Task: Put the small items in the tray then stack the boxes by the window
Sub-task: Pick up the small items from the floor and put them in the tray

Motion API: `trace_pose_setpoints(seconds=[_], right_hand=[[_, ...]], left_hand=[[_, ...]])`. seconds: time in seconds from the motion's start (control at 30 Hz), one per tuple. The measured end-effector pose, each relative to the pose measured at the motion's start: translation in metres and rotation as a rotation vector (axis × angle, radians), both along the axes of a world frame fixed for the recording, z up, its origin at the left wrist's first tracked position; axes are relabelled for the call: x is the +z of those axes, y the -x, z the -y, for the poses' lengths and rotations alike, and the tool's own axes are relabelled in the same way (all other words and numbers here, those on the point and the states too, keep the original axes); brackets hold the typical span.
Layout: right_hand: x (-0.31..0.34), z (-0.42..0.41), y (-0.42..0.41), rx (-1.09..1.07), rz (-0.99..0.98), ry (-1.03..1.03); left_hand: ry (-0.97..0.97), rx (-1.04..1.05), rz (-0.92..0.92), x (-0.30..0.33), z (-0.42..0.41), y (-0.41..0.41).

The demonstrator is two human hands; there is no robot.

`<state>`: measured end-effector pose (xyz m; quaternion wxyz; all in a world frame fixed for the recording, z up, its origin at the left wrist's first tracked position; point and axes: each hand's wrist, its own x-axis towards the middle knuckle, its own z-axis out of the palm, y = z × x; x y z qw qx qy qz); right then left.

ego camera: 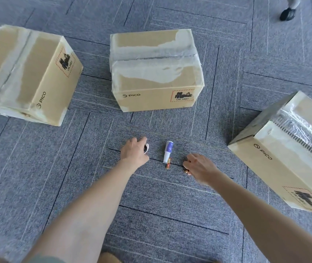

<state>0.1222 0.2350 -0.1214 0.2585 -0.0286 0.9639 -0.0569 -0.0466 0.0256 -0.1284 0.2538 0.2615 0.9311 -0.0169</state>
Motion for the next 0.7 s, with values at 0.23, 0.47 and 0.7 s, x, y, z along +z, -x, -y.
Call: trace_pose_setpoints(seconds=[0.23, 0.47, 0.7], right_hand=[[0.002, 0.004, 0.006, -0.204, 0.046, 0.131], [0.007, -0.004, 0.012, -0.156, 0.042, 0.012], [-0.003, -0.011, 0.023, -0.134, 0.183, 0.090]], left_hand=[[-0.089, 0.041, 0.048, 0.001, 0.013, 0.002], [-0.112, 0.025, 0.009, 0.008, 0.021, -0.002], [-0.103, 0.040, 0.030, 0.006, 0.025, -0.005]])
